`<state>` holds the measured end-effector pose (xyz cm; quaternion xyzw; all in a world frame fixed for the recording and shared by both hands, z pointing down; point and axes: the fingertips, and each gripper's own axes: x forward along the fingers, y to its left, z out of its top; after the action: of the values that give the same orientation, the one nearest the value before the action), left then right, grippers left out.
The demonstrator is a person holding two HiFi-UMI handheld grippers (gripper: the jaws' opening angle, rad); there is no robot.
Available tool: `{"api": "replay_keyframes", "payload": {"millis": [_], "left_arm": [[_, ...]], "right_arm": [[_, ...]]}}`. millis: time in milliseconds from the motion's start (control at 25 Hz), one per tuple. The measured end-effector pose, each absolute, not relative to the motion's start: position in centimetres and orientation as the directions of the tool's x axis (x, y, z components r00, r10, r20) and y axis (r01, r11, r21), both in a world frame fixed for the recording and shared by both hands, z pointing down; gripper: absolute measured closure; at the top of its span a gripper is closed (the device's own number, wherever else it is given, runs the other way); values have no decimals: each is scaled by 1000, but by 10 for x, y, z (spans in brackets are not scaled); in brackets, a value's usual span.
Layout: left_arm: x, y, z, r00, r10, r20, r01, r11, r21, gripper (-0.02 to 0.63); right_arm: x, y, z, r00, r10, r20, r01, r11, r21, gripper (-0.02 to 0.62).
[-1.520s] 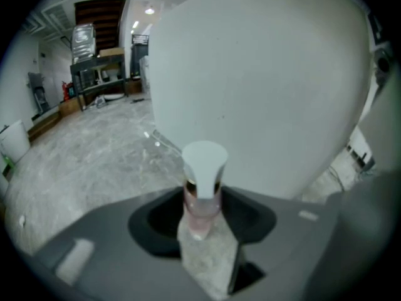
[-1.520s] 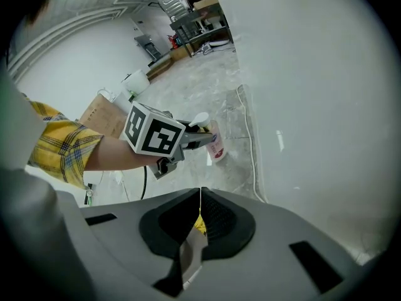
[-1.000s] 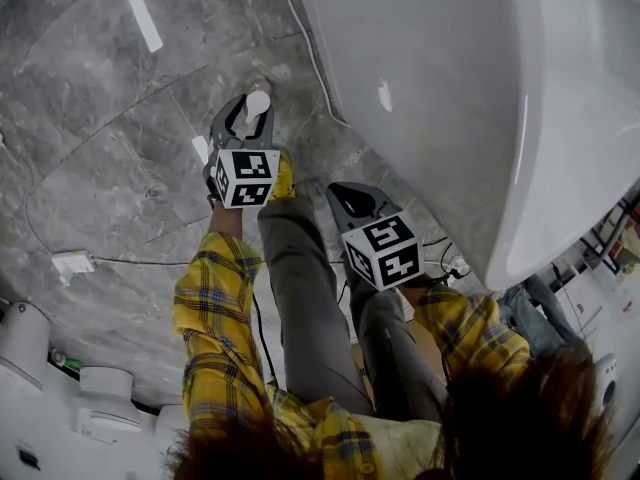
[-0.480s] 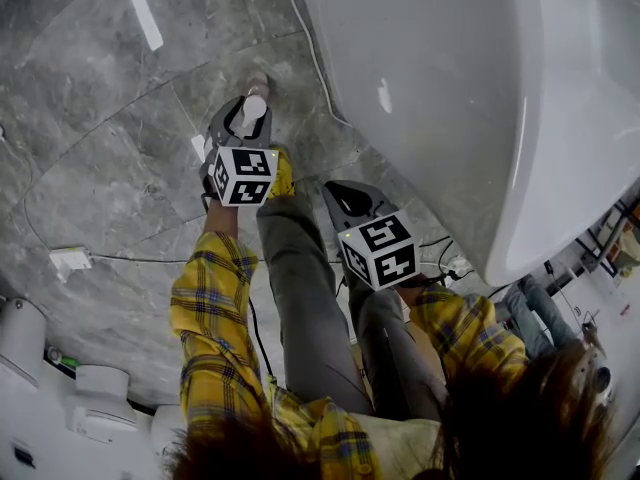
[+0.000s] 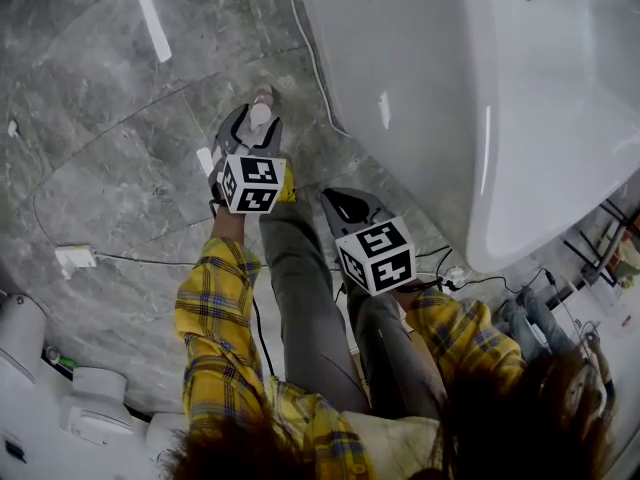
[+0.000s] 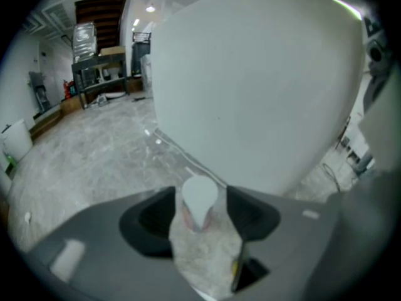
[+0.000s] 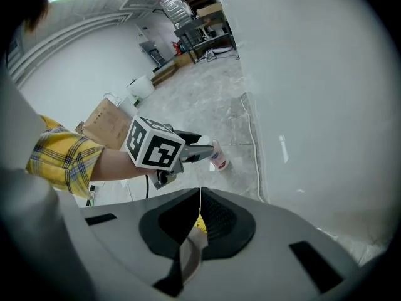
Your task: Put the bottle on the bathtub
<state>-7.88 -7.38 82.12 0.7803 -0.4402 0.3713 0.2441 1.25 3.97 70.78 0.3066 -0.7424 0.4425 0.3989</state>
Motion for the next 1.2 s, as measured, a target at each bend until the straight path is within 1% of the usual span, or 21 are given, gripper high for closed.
{"api": "replay_keyframes", "payload": {"millis": [240, 560, 760, 1000, 1200], "left_arm": [[-80, -77, 793, 337, -522, 783, -871, -488, 50, 359], [-90, -80, 731, 361, -553, 750, -906, -399, 142, 362], [-93, -83, 673, 403, -574, 713, -906, -358, 224, 385], [-93, -79, 611, 426, -591, 685, -892, -402, 207, 431], [-101, -77, 564, 420, -621, 662, -899, -383, 211, 451]], "right_arm": [[14, 34, 687, -511, -124, 851, -798, 436, -416, 581], [20, 32, 649, -511, -144, 847, -800, 439, -408, 581], [15, 25, 614, -525, -165, 835, -796, 442, -413, 581], [2, 12, 581, -546, -189, 816, -784, 457, -419, 581], [-6, 5, 552, -555, -212, 805, -782, 464, -417, 581]]}}
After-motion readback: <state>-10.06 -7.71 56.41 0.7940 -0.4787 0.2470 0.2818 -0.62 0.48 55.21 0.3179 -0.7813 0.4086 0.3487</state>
